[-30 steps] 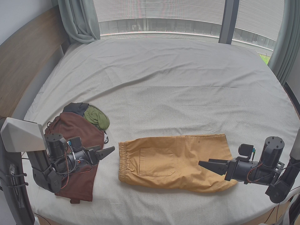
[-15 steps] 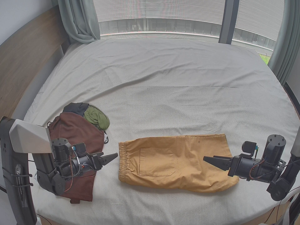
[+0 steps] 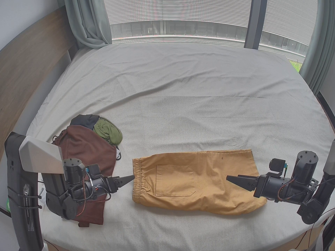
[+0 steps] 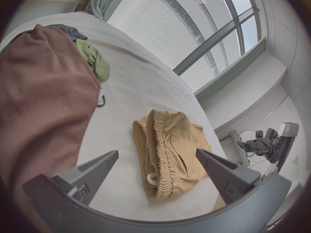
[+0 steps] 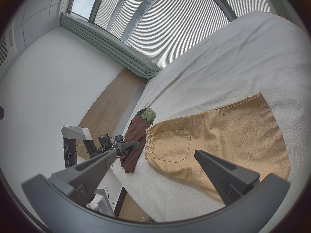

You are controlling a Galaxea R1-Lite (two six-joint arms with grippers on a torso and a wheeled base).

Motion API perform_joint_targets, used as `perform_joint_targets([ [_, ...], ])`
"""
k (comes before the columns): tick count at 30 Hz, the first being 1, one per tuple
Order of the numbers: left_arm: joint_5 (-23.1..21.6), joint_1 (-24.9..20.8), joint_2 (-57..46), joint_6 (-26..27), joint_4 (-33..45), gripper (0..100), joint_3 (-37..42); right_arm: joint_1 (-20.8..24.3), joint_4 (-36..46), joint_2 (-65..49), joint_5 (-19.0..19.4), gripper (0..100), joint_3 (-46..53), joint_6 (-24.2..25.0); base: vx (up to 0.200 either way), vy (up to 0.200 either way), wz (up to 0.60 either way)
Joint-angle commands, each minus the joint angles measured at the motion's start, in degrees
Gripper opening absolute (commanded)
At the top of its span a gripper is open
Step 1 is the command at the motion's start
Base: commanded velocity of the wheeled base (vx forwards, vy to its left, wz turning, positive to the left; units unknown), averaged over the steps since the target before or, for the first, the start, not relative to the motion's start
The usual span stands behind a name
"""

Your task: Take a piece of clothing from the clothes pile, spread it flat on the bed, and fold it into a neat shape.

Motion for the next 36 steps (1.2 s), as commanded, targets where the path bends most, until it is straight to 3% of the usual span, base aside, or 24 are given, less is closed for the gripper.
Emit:
perform_joint_targets([
  [1,0.2,-0.5,2.8,-0.1,-0.1,100,-1.3,0.0,0.0,0.4,0.0,100,0.0,0.0,0.000,0.000,0.00],
  [21,3.7,-4.2,11.4,-3.3,-0.1,100,-11.4,0.0,0.0,1.6,0.0,100,-0.1,0.1,0.000,0.000,0.00],
  [33,4.3,-8.7,12.0,-12.6,-0.1,100,-16.9,0.0,0.0,1.6,0.0,100,-0.2,0.1,0.000,0.000,0.00],
  [36,6.4,-9.7,12.3,-14.7,-0.1,100,-17.5,0.1,0.0,1.7,0.0,100,-0.2,0.1,0.000,0.000,0.00],
])
